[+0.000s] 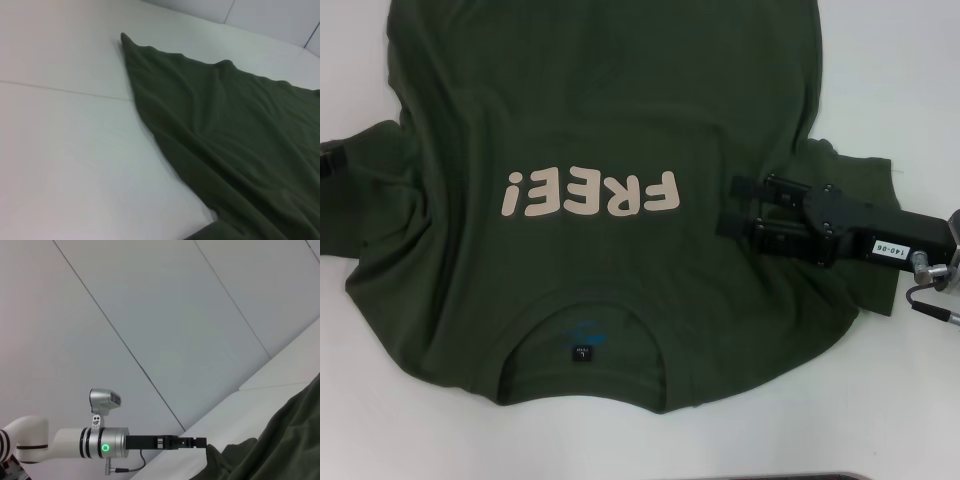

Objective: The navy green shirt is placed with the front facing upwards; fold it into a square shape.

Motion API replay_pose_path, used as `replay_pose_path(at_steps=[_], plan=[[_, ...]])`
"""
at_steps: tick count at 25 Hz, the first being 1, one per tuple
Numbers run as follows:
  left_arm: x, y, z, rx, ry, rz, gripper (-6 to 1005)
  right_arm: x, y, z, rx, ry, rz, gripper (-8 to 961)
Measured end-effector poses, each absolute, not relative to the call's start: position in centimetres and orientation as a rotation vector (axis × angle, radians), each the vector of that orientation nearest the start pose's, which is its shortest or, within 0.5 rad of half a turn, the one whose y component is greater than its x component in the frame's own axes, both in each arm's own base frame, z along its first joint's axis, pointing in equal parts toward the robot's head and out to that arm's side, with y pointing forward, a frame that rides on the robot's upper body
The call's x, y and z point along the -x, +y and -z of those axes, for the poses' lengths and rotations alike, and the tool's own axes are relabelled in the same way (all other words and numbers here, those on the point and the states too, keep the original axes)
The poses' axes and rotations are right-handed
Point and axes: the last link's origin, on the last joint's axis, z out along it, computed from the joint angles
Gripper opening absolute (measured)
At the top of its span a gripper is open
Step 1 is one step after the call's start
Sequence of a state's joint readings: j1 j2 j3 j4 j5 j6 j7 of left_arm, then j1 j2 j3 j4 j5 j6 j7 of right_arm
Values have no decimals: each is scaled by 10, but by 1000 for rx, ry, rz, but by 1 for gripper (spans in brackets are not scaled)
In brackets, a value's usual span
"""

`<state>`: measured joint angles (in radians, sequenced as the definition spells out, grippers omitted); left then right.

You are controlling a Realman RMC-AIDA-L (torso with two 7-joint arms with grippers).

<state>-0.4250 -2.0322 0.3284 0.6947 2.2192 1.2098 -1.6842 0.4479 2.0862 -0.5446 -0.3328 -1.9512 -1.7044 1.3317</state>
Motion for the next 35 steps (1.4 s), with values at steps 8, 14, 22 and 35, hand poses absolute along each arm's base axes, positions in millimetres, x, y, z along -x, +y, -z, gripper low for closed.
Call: replay_pose_path(at_steps=[8, 14, 22, 35], plan=[[387, 322, -67, 2004, -1242, 436, 873, -278, 267, 34, 2607, 1017, -1157, 883], [386, 321, -63, 2014, -1248, 434, 872, -279, 267, 33, 2604, 1018, -1155, 882], [386, 320, -58, 2035, -1248, 422, 870, -279, 267, 33, 2600, 1018, -1157, 883], [389, 317, -57, 2046, -1254, 379, 867, -279, 267, 33, 2597, 1018, -1159, 882]])
